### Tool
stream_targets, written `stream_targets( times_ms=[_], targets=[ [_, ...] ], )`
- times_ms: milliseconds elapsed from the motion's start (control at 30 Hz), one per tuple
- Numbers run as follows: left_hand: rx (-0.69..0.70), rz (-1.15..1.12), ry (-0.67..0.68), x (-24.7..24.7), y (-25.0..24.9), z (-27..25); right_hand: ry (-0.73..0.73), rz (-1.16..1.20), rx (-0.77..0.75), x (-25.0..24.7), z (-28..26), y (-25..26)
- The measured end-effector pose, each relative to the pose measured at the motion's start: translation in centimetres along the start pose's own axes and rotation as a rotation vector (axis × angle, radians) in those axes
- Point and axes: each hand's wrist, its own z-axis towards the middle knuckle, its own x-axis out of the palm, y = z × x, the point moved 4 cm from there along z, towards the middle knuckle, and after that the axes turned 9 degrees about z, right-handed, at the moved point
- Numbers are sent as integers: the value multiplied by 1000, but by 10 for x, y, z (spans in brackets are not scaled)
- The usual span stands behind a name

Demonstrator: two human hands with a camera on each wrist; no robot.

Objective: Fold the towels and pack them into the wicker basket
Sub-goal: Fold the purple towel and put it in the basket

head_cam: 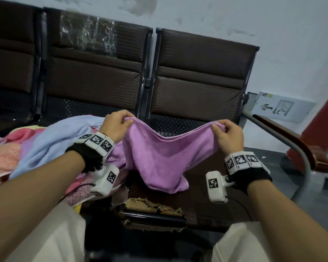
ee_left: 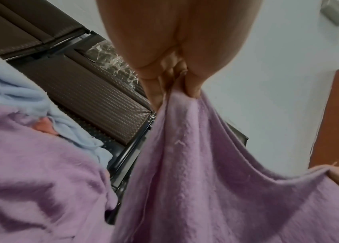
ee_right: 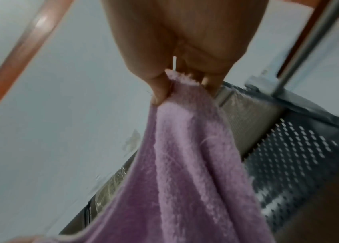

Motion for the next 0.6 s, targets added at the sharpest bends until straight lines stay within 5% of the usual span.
stream_targets(
  times_ms=[167,367,467,600],
  targets=[
    [-26,-93,-147,-41,-25,17,-149,-58,-15,-31,17,36],
    [27,-167,-293,-91,-65,52,-164,-166,-61,-55,53,85],
    [33,-149,-260,-83,-64,56,-247,-135,-38,-61,62,88],
    [-50,-151,-133,-32,-38,44,-169,-99,116,-45,56,42]
  ],
)
